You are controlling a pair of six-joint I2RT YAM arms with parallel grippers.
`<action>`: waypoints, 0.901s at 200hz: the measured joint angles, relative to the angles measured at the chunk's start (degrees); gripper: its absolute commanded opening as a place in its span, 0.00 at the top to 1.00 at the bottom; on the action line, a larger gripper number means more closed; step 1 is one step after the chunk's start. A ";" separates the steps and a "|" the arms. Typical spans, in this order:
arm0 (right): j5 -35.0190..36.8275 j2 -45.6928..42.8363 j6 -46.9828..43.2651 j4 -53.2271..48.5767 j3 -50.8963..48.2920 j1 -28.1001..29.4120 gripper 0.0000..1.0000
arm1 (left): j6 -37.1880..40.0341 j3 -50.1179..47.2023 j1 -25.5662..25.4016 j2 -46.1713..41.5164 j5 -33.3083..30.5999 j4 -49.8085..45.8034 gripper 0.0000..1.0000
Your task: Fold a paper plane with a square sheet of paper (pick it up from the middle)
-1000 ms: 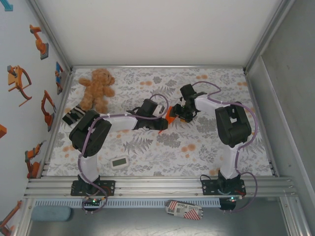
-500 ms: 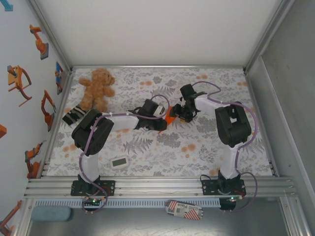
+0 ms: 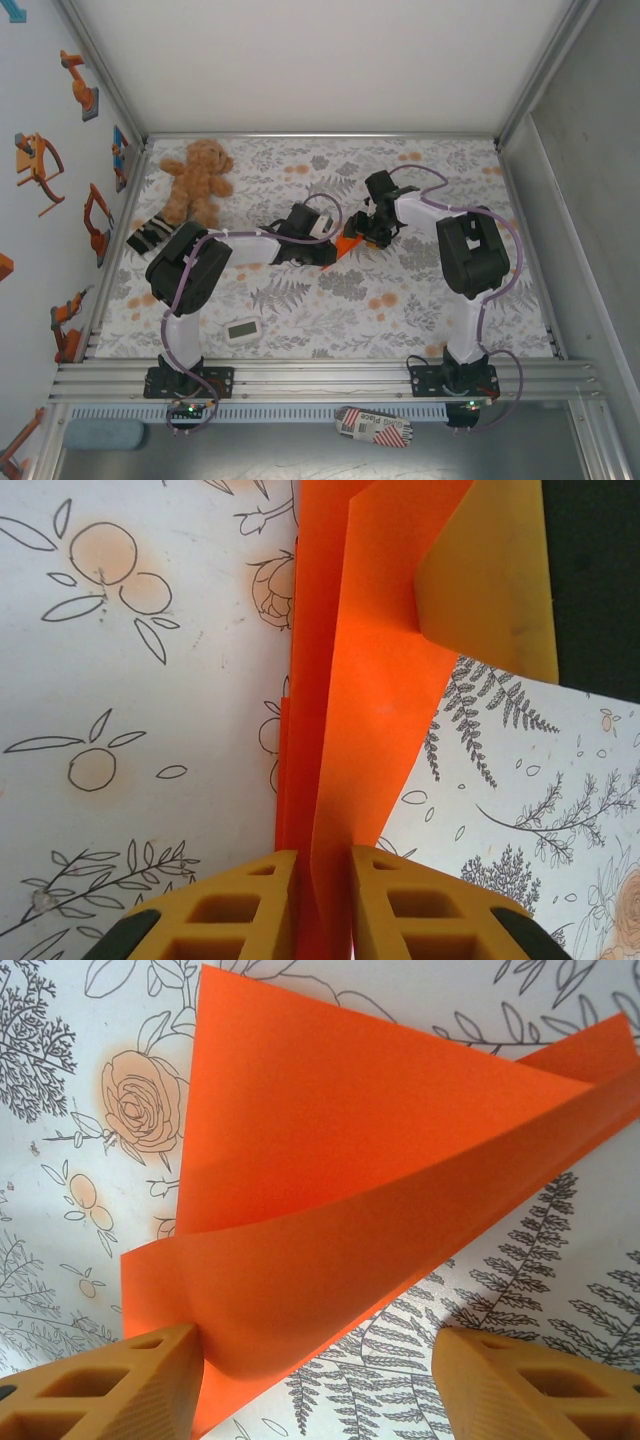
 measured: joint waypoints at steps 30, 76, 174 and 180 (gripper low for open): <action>-0.28 -0.22 -1.62 0.17 -0.24 0.04 0.35 | -0.87 -0.04 0.22 0.37 0.48 0.90 0.80; -1.62 -2.84 -6.95 4.57 -4.39 0.04 0.36 | -1.77 -0.02 0.35 0.66 0.63 1.25 0.82; 2.10 -0.83 -8.79 0.61 -1.42 1.03 0.41 | -2.40 0.00 0.61 0.83 1.36 1.44 0.81; 2.71 -0.57 -8.72 0.17 -1.07 1.27 0.41 | -2.43 0.00 0.61 0.83 1.38 1.42 0.80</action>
